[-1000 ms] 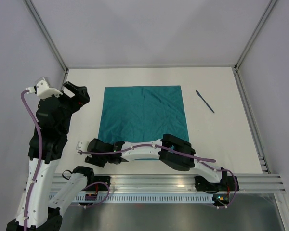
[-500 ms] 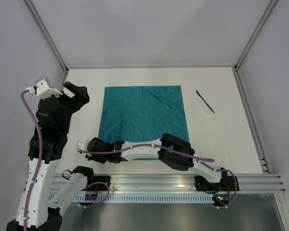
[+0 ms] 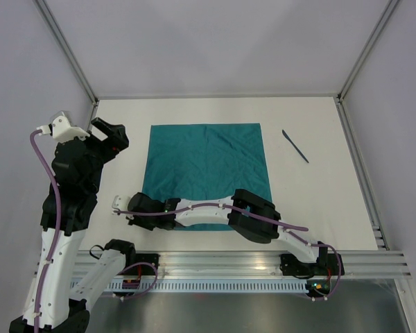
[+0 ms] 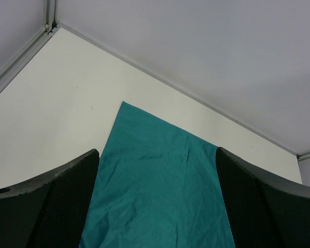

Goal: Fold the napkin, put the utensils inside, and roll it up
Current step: Fold the napkin

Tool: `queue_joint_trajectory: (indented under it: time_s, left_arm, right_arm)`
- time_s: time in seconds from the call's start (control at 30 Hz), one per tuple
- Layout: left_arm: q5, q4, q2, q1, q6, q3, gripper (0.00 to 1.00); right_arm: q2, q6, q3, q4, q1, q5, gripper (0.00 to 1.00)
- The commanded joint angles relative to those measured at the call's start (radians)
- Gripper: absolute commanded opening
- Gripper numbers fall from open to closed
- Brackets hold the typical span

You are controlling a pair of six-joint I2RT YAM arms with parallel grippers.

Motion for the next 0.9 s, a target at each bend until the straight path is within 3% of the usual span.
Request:
queue_joint_trajectory:
  time_s: [0.0, 0.87]
  left_arm:
    - [-0.015, 0.004, 0.001, -0.002, 0.039, 0.023, 0.96]
    - [-0.020, 0.014, 0.013, -0.001, 0.040, 0.017, 0.97]
  right_arm:
    - [-0.013, -0.006, 0.034, -0.038, -0.002, 0.001, 0.02]
    - [-0.110, -0.035, 0.029, -0.070, -0.039, 0.042, 0.01]
